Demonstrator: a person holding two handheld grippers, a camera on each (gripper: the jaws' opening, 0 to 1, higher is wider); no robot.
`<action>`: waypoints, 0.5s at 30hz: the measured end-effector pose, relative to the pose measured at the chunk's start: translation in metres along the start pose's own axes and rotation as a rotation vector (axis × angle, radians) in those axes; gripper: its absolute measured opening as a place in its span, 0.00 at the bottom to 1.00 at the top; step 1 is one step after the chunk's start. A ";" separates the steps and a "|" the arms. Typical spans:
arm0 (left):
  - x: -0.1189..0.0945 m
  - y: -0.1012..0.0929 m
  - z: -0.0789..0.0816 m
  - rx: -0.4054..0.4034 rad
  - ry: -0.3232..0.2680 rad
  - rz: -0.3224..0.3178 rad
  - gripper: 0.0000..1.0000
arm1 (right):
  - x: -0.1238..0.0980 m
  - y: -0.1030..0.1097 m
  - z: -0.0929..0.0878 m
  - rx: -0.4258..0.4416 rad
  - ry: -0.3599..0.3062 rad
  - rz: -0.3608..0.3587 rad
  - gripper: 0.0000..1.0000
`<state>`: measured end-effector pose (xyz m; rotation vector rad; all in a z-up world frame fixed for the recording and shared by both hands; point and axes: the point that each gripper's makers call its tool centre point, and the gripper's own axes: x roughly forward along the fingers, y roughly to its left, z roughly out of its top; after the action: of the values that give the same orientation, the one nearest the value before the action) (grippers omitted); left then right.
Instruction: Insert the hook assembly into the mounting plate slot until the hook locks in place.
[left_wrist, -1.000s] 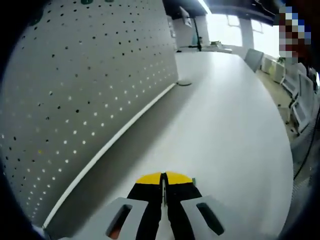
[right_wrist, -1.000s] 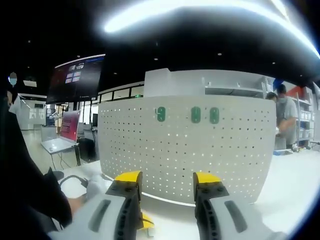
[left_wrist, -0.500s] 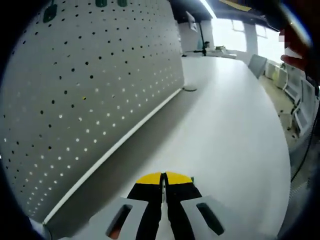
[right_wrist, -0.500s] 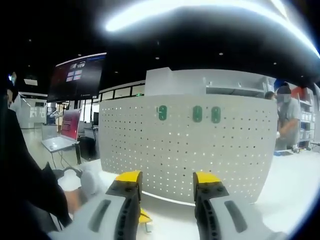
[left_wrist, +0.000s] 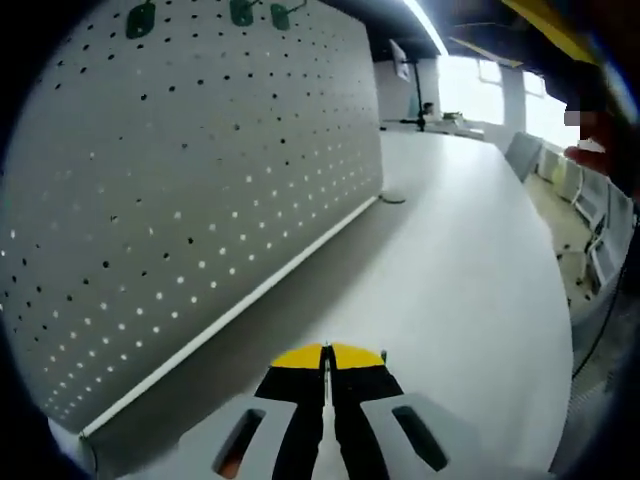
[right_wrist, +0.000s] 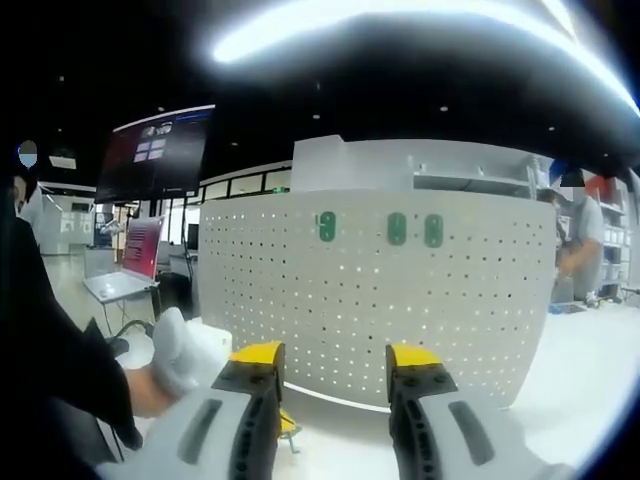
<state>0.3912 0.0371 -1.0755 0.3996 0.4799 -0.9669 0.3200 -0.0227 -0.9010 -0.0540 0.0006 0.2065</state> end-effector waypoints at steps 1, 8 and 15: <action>-0.001 0.001 0.002 -0.032 -0.015 -0.003 0.01 | 0.000 0.000 0.000 -0.001 0.000 0.000 0.38; -0.018 0.010 0.022 -0.099 -0.092 0.003 0.01 | 0.000 0.002 -0.001 -0.007 0.003 0.005 0.37; -0.039 0.016 0.052 -0.140 -0.195 -0.009 0.01 | 0.000 0.005 -0.001 -0.019 0.002 0.012 0.36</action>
<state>0.3964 0.0448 -1.0095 0.1753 0.3691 -0.9637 0.3191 -0.0183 -0.9020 -0.0733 0.0008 0.2189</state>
